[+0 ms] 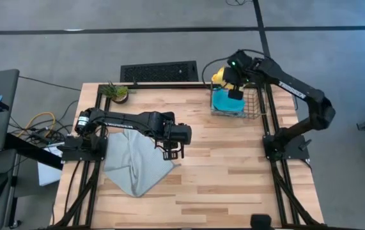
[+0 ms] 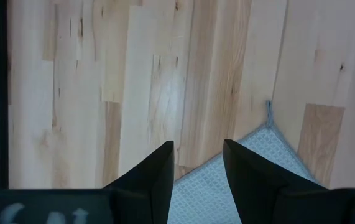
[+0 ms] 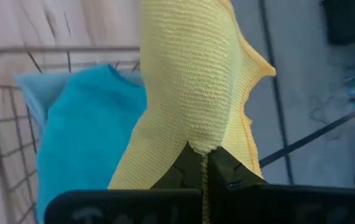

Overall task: Fold microfiber towels
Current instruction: Put the folded yellow microfiber cloth into the wire basket

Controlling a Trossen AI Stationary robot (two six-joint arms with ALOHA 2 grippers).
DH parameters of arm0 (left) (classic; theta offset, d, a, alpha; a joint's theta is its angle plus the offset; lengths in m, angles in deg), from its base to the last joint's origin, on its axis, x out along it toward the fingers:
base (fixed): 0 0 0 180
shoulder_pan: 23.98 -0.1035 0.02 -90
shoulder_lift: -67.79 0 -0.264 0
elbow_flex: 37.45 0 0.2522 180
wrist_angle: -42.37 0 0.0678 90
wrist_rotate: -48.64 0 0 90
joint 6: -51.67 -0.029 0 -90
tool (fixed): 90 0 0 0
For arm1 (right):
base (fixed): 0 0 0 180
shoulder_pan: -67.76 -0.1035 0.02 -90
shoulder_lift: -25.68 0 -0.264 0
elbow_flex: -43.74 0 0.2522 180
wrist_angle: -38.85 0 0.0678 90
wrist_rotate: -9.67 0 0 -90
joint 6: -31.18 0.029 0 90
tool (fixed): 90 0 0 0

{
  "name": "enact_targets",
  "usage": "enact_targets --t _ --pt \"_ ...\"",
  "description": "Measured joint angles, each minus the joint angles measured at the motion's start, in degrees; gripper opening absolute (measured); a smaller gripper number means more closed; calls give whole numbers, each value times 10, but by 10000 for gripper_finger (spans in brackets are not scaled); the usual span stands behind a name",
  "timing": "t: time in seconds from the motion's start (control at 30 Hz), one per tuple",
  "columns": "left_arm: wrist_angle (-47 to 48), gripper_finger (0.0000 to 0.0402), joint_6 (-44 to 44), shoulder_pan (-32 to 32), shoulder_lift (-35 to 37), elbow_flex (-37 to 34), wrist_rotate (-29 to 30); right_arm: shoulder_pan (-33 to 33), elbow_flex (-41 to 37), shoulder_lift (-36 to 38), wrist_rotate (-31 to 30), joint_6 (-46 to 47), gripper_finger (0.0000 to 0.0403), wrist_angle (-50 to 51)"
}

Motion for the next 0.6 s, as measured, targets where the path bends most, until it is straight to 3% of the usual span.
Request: enact_targets --t 0.33,0.6 --pt "0 132 0 -5 0 0 0 82 0 -103 26 -56 11 -78" --pt "-1 132 1 -20 0 0 1 78 -1 -135 62 -66 10 -54"
